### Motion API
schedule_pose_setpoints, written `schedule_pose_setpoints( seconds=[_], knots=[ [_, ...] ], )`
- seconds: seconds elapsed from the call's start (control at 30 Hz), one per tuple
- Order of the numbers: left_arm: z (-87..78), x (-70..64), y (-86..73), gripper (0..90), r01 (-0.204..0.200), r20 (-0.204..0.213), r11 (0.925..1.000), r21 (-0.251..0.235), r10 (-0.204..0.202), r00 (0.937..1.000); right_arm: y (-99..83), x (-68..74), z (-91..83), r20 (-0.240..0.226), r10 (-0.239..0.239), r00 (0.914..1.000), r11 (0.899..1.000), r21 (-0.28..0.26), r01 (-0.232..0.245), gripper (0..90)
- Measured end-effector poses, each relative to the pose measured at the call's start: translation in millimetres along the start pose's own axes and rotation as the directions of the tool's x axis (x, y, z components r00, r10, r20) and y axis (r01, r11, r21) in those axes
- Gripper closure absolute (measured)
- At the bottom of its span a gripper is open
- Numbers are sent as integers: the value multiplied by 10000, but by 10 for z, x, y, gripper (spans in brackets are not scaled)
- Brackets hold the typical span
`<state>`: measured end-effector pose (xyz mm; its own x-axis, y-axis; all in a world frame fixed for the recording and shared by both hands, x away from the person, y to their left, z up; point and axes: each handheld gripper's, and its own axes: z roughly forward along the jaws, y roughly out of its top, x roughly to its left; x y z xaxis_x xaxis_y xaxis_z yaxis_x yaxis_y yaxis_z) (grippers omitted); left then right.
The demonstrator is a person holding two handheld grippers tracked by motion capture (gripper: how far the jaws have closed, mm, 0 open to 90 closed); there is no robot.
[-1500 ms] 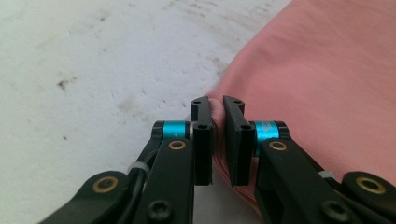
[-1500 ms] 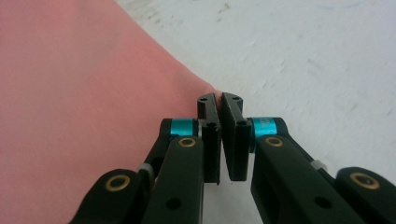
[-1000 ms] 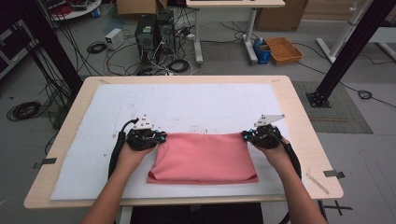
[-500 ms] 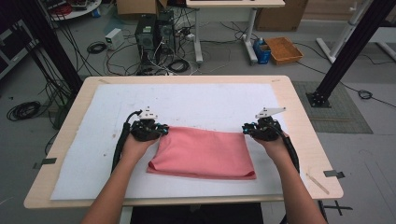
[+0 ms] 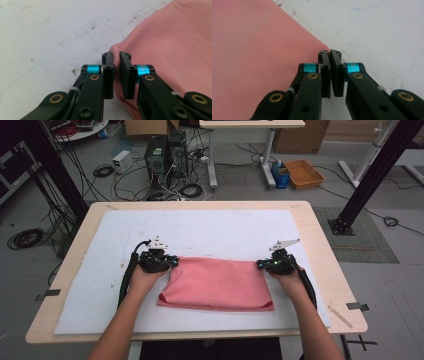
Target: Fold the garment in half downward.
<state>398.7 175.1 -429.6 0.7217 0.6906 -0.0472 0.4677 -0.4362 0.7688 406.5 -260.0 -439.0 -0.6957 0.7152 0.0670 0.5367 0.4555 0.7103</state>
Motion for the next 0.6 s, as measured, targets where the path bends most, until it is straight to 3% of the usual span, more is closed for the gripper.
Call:
schedule_pose_setpoints(
  seconds=[0.2, 0.23, 0.3, 0.37, 0.4, 0.5, 0.6],
  knots=[
    [-26, 9, -47, 821, 250, -138, 9996, -155, -252, 9996, 120, 4, 33, 442, -175, 9989, 9998, 70, 172, 876],
    [-31, 13, -65, 810, 273, -204, 9994, -222, -278, 9994, 122, 1, 40, 426, -119, 9990, 9999, 22, 118, 849],
    [-53, 18, -99, 731, 386, -502, 9986, -367, -404, 9979, 111, 6, 34, 551, 181, 9983, 9997, -187, -171, 688],
    [-93, 34, -127, 660, 571, -514, 9974, -447, -593, 9969, 91, 10, 3, 450, 350, 9984, 9987, -375, -333, 604],
    [-120, 39, -139, 625, 683, -458, 9964, -500, -706, 9965, 84, 18, -18, 619, 402, 9973, 9984, -415, -376, 575],
    [-224, 19, -155, 544, 794, -248, 9945, -690, -812, 9964, 66, 77, -102, 670, 153, 9976, 9980, -614, -112, 501],
    [-349, -31, -146, 459, 604, -75, 9932, -994, -615, 9981, 43, 149, -194, 746, -28, 9972, 9951, -982, 101, 410]
  ],
)
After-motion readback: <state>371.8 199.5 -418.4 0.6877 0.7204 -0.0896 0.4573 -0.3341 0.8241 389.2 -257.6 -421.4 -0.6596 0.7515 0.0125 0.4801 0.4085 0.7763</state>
